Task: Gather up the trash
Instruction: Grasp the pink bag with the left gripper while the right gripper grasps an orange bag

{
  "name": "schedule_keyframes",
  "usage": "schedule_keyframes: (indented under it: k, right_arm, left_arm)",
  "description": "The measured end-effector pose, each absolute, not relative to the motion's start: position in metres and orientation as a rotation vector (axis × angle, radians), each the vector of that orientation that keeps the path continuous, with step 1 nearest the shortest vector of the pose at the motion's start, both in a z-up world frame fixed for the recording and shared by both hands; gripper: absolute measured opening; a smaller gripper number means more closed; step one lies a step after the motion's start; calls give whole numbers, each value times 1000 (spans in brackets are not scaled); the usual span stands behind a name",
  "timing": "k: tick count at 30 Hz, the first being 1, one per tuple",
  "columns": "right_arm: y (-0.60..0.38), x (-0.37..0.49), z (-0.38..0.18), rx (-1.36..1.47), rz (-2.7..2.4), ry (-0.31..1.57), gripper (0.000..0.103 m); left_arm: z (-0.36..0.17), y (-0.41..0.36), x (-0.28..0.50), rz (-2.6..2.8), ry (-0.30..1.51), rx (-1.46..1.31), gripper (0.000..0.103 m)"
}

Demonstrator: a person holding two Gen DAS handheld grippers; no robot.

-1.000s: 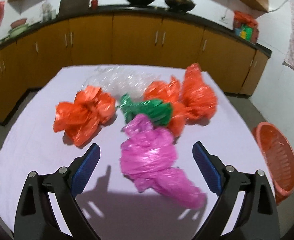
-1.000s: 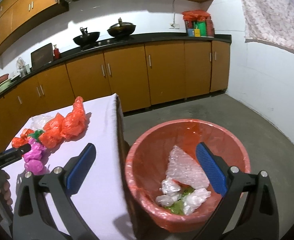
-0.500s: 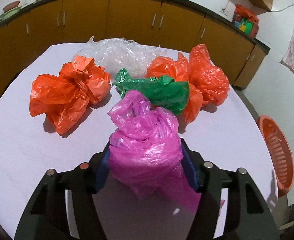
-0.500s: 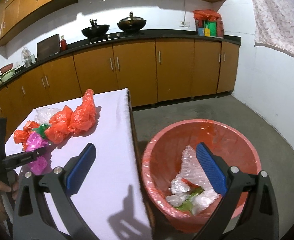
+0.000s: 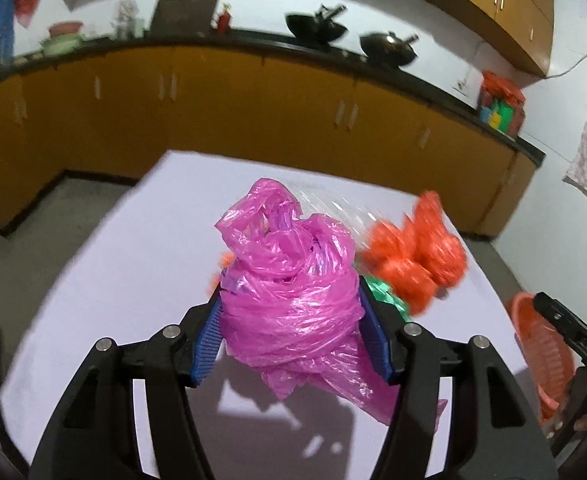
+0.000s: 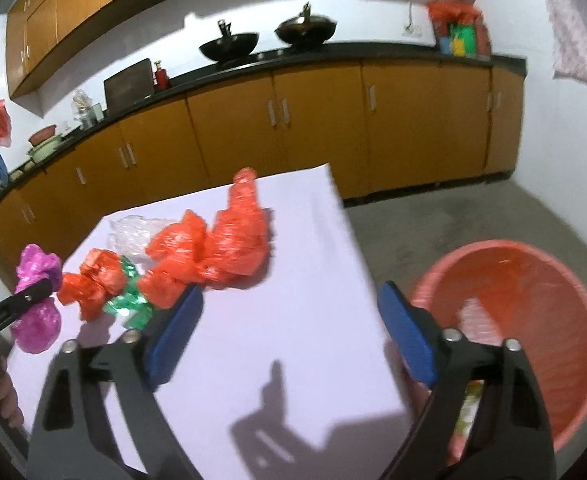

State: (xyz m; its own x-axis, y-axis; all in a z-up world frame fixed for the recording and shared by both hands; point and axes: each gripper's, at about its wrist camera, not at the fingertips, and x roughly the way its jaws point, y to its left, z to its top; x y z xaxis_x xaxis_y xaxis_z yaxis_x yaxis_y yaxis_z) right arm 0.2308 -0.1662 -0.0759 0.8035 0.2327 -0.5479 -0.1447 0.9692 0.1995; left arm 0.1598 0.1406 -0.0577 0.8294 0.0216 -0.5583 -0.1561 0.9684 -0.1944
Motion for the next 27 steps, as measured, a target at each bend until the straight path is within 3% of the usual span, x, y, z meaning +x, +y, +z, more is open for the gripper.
schedule_keyframes:
  k: [20,21,23,27]
  right_arm:
    - [-89,356,-118,70,197,745,80]
    - [-88,358,-121,56,194,756,79]
    - [-87,361,-127,50,205,789,51]
    - [-102,355,-124,94,193,765,43]
  left_arm:
    - [-70,183,169,220,586,-259,62]
    - [-71,183,169,218,588,-260,62]
    - [-71,182,169,213,588,-260,62]
    - [-70,181,169,208,586,-256,62]
